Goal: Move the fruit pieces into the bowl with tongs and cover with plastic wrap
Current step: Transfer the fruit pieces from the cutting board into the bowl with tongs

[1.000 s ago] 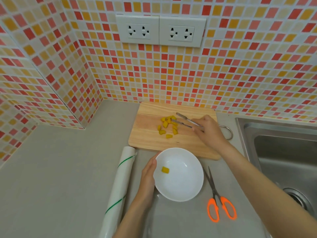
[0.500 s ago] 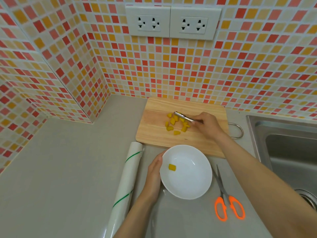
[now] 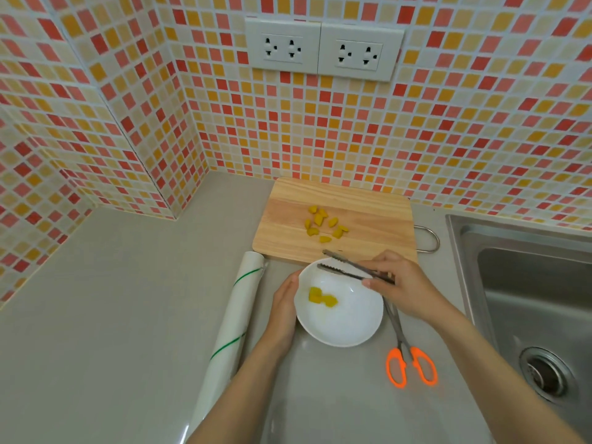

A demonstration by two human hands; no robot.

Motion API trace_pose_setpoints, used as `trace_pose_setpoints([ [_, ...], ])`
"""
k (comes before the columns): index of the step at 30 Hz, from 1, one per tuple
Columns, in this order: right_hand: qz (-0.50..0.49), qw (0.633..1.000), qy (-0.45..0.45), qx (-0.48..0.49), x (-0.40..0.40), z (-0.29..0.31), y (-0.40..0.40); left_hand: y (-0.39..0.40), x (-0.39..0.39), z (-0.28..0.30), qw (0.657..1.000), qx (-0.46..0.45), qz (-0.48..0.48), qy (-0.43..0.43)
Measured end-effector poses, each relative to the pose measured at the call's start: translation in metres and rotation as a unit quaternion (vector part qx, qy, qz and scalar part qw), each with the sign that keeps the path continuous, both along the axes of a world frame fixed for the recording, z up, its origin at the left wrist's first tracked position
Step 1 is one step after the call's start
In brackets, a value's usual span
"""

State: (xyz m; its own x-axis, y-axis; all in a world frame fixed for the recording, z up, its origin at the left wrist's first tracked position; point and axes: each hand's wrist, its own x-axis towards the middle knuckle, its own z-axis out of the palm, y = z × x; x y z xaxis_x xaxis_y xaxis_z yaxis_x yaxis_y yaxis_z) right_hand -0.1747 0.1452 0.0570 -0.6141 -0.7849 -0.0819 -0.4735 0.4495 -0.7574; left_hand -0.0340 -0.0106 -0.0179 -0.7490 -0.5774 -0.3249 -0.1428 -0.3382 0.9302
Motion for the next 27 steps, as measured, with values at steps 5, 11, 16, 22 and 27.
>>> trace_pose_setpoints([
  [5, -0.083, 0.994, 0.067, -0.02, -0.033, 0.001, -0.011, 0.0, -0.001, 0.0, 1.0, 0.011, 0.011, 0.005],
  [11, -0.093, 0.978, 0.129, 0.133, -0.065, -0.038, -0.038, -0.001, -0.001, -0.003, 1.0, 0.007, 0.007, -0.004],
  [16, -0.122, 0.975, 0.149, 0.108, -0.056, -0.05, -0.05, -0.001, 0.0, 0.0, 1.0, 0.011, 0.001, 0.021],
  [22, -0.154, 0.979, 0.125, 0.041, -0.037, -0.037, -0.031, 0.0, 0.001, 0.004, 0.998, 0.041, -0.017, 0.047],
  [27, -0.122, 0.986, 0.111, -0.025, -0.003, -0.005, -0.003, 0.001, 0.001, 0.005, 0.998, 0.025, -0.029, 0.056],
])
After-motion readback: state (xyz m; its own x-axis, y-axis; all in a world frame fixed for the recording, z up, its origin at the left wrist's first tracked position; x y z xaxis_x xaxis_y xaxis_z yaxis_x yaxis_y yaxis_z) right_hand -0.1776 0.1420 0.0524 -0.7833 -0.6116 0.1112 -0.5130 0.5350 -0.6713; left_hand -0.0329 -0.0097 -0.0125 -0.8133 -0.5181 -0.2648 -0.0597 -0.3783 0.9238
